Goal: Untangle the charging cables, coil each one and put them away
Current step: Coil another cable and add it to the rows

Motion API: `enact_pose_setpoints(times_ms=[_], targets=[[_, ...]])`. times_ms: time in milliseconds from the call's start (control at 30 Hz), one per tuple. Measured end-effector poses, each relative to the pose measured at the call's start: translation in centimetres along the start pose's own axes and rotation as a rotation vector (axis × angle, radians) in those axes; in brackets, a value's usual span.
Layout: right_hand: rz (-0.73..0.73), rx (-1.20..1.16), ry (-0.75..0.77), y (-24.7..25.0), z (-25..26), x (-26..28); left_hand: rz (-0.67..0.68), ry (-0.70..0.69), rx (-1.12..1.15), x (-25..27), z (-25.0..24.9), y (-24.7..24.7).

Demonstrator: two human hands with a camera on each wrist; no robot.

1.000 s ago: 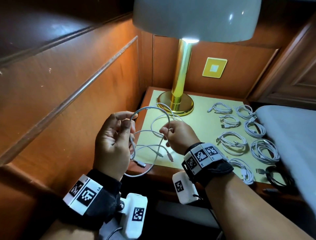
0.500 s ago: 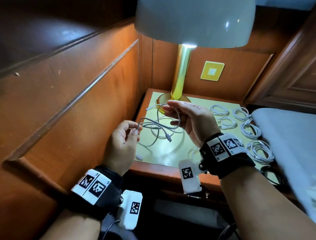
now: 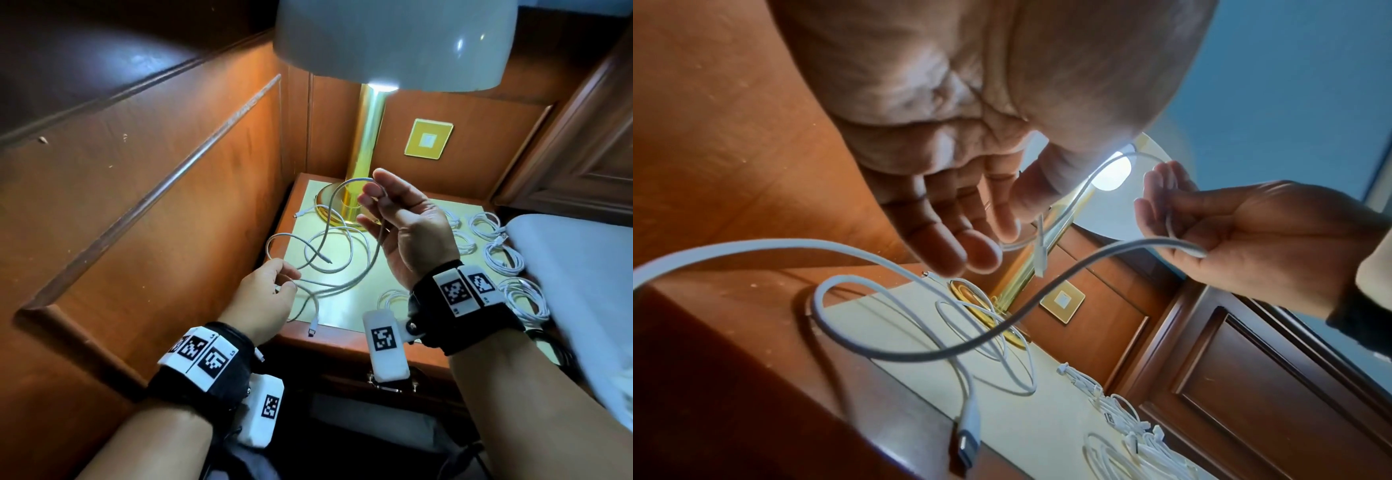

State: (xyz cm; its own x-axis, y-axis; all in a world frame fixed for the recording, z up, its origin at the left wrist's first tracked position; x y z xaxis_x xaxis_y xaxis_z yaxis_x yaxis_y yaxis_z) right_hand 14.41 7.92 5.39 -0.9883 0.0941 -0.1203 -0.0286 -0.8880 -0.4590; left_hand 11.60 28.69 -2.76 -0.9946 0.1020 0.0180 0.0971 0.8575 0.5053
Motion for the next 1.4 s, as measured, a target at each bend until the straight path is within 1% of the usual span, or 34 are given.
enact_pose_setpoints(times_ms=[100,200,333,467,533,600,633,700,800,833,867,1000,1033,1067,1100,1167,1200,1233,1300,1333,1400], targets=[[0.014,-0.044,-0.007,-0.1,0.2,0.1,-0.031,0.008,0.025,0.0,-0.4,0.0],[0.019,-0.122,-0.014,-0.1,0.3,0.1,-0.108,-0.011,0.062,-0.1,-0.7,0.4],[0.060,-0.294,-0.031,-0.1,0.8,0.2,-0.164,-0.098,0.056,0.1,-1.6,0.8],[0.099,-0.392,-0.028,-0.2,2.0,0.5,-0.255,-0.162,0.017,0.2,-2.0,0.7],[0.111,-0.421,-0.023,-0.1,2.6,0.7,-0.323,-0.144,-0.007,0.1,-1.8,1.1],[0.118,-0.444,-0.018,-0.1,3.2,1.0,-0.311,-0.072,-0.009,0.0,-1.3,1.2],[0.122,-0.457,-0.013,-0.1,3.5,1.2,-0.269,-0.045,-0.012,0.0,-1.0,1.1],[0.131,-0.481,-0.001,0.0,4.2,1.5,-0.135,-0.061,-0.013,-0.1,-1.0,0.4],[0.121,-0.509,0.017,0.2,5.3,1.9,0.205,-0.210,0.098,1.1,-2.5,-1.7],[0.105,-0.519,0.021,0.4,5.5,2.0,0.296,-0.256,0.082,1.6,-2.9,-2.4],[0.085,-0.531,0.023,0.6,5.8,2.2,0.363,-0.270,0.035,2.0,-2.9,-3.0],[0.020,-0.541,0.043,1.7,6.8,2.7,0.592,-0.176,-0.125,3.5,-1.2,-4.4],[0.010,-0.535,0.046,2.0,7.1,2.9,0.614,-0.177,-0.184,3.7,-0.9,-4.6],[0.003,-0.532,0.048,2.2,7.3,3.1,0.598,-0.192,-0.225,3.8,-0.9,-4.6],[-0.004,-0.527,0.049,2.5,7.4,3.4,0.541,-0.208,-0.255,3.5,-0.9,-4.5],[-0.010,-0.497,0.039,2.9,7.5,4.1,0.332,-0.234,-0.277,2.9,-1.2,-3.6],[-0.014,-0.468,0.024,2.9,7.4,4.5,0.225,-0.235,-0.219,2.7,-1.4,-3.1],[-0.019,-0.433,0.005,3.0,7.2,4.9,0.130,-0.233,-0.112,2.6,-1.7,-2.6],[-0.013,-0.376,-0.032,2.9,6.7,5.9,-0.007,-0.244,0.148,2.9,-2.6,-1.7],[-0.004,-0.359,-0.048,2.8,6.6,6.5,-0.041,-0.259,0.266,3.3,-3.1,-1.3],[0.007,-0.333,-0.072,2.7,6.6,7.7,-0.030,-0.305,0.396,4.3,-4.0,-1.1]])
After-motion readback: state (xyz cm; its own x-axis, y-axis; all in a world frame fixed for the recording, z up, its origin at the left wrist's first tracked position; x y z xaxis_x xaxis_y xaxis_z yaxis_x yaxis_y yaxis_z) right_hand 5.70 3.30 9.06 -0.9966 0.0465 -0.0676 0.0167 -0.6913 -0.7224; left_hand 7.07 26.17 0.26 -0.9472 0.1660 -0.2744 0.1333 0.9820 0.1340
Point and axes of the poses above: each hand's wrist, its own x-axis away from the middle knuckle, its own y-axis out of the back of the hand, z = x × y, the point moved 6 cm from there along -x, towards the middle knuckle, and after that the axes turned 2 degrees about -x, right-handed, at the moved point
